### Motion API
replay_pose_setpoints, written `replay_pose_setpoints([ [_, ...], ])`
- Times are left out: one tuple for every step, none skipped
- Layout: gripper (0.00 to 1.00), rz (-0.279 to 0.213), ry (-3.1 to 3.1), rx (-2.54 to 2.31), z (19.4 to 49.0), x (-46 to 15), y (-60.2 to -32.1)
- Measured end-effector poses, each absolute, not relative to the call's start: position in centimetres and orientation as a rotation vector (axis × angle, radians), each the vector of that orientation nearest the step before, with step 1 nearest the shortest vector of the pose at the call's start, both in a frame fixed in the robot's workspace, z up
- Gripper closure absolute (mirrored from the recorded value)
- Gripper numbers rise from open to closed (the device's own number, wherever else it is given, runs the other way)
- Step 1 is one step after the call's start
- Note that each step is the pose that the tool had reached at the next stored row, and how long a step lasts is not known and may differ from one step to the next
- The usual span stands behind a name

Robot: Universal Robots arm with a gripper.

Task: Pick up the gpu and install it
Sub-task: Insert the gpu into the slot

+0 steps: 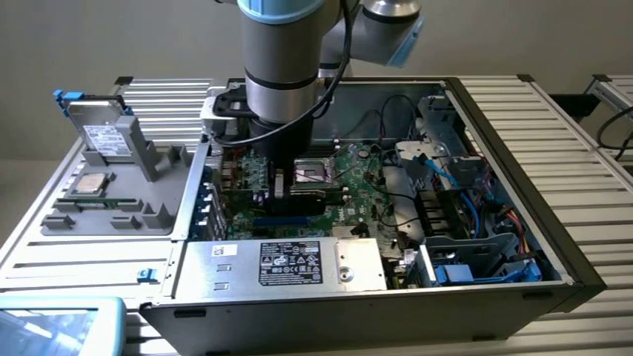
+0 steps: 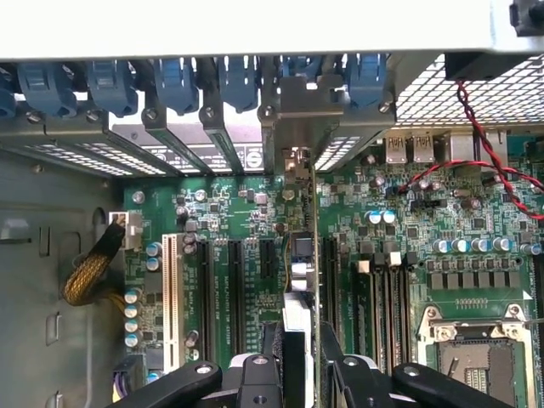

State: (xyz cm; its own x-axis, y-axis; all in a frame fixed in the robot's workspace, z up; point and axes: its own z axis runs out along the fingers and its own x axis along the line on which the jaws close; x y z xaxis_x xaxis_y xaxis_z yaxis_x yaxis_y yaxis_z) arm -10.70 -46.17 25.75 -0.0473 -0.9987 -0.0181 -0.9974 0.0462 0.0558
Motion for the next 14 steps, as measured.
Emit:
replay_pose_setpoints([
  [0.72,-0.082,-2.254,2.15,25.75,-10.7,-46.09],
  [0.72,-0.082,-2.254,2.151,25.75,-10.7,-46.0],
  [0.72,-0.083,-2.254,2.151,25.72,-10.69,-45.98],
  [0.72,-0.082,-2.253,2.151,25.71,-10.69,-45.98],
  [0.72,-0.082,-2.253,2.151,25.7,-10.69,-45.98],
  [0.72,-0.082,-2.253,2.15,25.7,-10.69,-45.98],
  [0.72,-0.082,-2.253,2.15,25.7,-10.7,-45.97],
  [0.72,-0.082,-2.253,2.15,25.69,-10.7,-45.98],
  [0.72,-0.081,-2.253,2.15,25.68,-10.7,-46.0],
  [0.72,-0.081,-2.253,2.15,25.67,-10.7,-46.06],
  [0.72,-0.081,-2.253,2.15,25.68,-10.7,-46.14],
  [0.72,-0.081,-2.253,2.15,25.69,-10.71,-46.21],
  [0.72,-0.081,-2.253,2.15,25.69,-10.7,-46.27],
  [0.72,-0.081,-2.253,2.15,25.69,-10.7,-46.31],
])
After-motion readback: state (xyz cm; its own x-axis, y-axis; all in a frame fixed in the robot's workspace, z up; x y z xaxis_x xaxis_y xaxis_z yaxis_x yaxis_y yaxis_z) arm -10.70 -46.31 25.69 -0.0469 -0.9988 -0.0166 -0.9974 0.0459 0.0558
